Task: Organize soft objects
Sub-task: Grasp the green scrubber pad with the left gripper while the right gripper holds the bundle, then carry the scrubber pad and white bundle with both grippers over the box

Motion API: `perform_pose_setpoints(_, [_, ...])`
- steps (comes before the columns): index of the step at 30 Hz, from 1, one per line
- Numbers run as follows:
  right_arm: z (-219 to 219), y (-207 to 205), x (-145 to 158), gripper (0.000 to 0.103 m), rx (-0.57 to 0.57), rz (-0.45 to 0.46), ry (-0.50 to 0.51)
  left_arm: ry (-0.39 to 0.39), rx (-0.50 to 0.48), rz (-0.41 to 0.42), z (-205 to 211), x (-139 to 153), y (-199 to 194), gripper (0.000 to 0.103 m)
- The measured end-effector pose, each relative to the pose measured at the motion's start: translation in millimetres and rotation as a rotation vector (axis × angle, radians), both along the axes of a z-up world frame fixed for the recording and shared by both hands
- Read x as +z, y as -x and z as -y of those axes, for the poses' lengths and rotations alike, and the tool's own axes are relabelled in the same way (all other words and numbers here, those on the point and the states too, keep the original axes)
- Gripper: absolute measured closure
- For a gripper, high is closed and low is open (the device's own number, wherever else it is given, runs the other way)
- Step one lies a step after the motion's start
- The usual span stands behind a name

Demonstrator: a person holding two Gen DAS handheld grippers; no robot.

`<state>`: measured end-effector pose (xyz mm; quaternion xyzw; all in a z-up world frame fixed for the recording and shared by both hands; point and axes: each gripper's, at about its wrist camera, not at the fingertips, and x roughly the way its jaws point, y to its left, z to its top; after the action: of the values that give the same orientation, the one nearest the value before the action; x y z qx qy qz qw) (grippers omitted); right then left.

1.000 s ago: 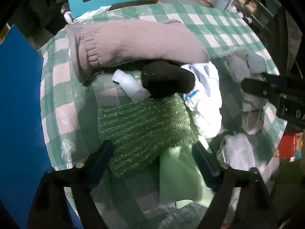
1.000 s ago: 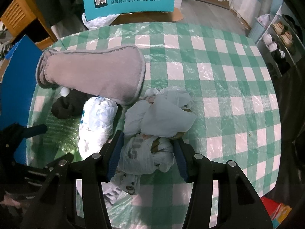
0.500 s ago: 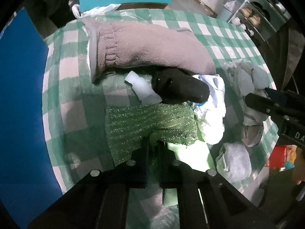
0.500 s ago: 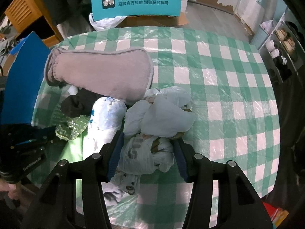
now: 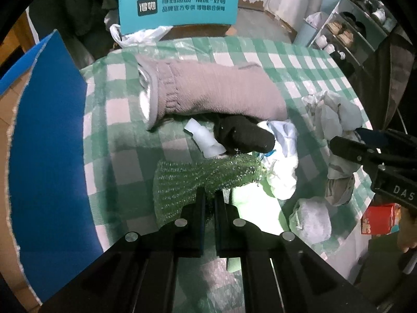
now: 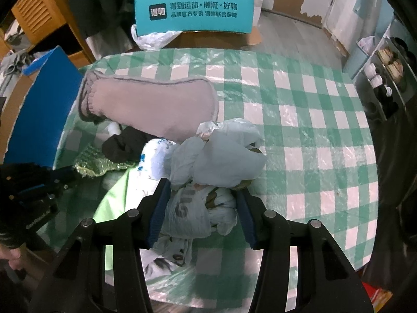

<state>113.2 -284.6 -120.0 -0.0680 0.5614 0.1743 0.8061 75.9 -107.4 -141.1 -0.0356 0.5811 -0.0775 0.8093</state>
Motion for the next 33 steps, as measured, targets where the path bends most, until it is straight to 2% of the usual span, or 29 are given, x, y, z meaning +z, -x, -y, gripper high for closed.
perform_pose_setpoints(10, [-6.7, 10.2, 11.3, 0.055, 0.016, 0.019, -0.015, 0.024, 0.007, 0.047, -4.7, 22.7, 9.6, 0.098])
perform_pose_setpoints(33, [-28.4, 31.7, 56.9, 0.056, 0.078, 0.086, -0.06, 0.007, 0.036, 0.195, -27.3, 82.2, 30.2, 0.098])
